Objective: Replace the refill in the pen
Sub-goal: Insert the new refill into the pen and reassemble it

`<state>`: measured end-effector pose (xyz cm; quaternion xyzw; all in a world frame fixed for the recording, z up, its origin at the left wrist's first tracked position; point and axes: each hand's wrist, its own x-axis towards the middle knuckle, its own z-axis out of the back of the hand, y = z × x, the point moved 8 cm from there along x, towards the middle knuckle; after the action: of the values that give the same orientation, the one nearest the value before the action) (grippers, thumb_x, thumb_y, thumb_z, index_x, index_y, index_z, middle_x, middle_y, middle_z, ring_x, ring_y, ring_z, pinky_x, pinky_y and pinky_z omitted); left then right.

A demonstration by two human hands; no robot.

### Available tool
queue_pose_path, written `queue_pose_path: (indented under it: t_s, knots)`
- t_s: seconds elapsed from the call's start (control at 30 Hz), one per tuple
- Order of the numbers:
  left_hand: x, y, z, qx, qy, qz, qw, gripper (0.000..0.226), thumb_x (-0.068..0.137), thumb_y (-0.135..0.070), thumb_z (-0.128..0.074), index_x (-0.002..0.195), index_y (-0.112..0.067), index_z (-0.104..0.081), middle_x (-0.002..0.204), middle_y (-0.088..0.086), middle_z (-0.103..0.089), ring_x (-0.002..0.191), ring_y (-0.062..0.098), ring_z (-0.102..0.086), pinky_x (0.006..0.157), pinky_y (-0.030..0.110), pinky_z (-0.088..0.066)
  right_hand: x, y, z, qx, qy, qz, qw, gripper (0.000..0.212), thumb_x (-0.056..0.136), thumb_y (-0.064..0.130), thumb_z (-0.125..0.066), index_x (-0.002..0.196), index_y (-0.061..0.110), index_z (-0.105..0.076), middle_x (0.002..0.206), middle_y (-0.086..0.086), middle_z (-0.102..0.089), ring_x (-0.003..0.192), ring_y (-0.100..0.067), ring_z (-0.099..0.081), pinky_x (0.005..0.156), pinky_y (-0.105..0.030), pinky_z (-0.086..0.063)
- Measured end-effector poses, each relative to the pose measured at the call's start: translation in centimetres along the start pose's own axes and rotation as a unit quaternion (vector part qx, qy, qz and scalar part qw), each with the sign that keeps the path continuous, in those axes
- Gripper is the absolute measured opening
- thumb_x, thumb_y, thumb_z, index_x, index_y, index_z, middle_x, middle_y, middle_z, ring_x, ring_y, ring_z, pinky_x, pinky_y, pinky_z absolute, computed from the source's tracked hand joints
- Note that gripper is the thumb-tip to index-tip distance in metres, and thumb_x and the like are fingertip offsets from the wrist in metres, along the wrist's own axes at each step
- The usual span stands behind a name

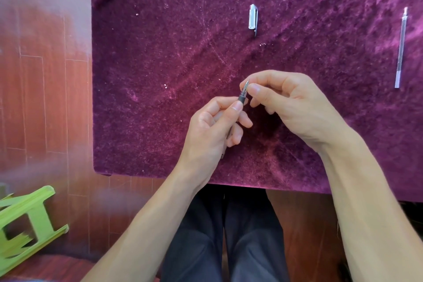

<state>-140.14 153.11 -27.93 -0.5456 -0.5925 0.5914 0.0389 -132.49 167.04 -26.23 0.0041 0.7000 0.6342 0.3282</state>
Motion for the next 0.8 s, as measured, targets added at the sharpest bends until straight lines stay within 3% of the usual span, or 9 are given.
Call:
queue_pose_path:
  t_s: [0.27,0.5,0.67,0.8]
  knots:
    - [0.0,-0.4,-0.8,-0.026,0.013,0.008,1.000,0.027,0.106,-0.020,-0.053,0.118,0.001,-0.064,0.083,0.004,-0.068,0.054,0.010,-0.050,0.054,0.021,-0.040,-0.5,-1.4,-0.5,0.098,-0.011,-0.031,0.995,0.021,0.107,0.023,-0.064,0.111,0.033,-0.082,0.096,0.006,-0.077,0.087,-0.003,-0.064,0.070,-0.018,-0.048]
    - [0.3,-1.0,-2.1,-0.083,0.060,0.022,0.995,0.024,0.109,-0.015,-0.045,0.118,-0.001,-0.062,0.081,0.002,-0.067,0.054,0.008,-0.049,0.055,0.017,-0.041,-0.4,-2.1,-0.8,0.200,-0.030,-0.055,0.978,0.019,0.103,0.024,-0.065,0.109,0.024,-0.083,0.090,0.001,-0.074,0.075,-0.009,-0.062,0.067,-0.024,-0.044]
    - [0.6,-1.1,-2.0,-0.047,0.035,0.009,0.998,0.017,0.107,-0.015,-0.052,0.112,-0.007,-0.066,0.080,0.002,-0.066,0.053,0.007,-0.049,0.052,0.017,-0.040,-0.5,-2.8,-0.7,0.229,-0.056,-0.078,0.969,0.011,0.097,0.028,-0.073,0.102,0.022,-0.082,0.082,0.006,-0.073,0.075,-0.011,-0.060,0.067,-0.024,-0.043]
    - [0.5,-1.1,-2.2,-0.045,0.037,0.005,0.998,0.021,0.108,-0.016,-0.049,0.111,-0.007,-0.067,0.081,0.004,-0.065,0.053,0.007,-0.050,0.050,0.014,-0.041,-0.8,-2.7,-0.7,0.220,-0.063,-0.076,0.970,0.025,0.092,0.036,-0.081,0.112,0.022,-0.080,0.087,0.004,-0.072,0.075,-0.011,-0.059,0.072,-0.031,-0.041]
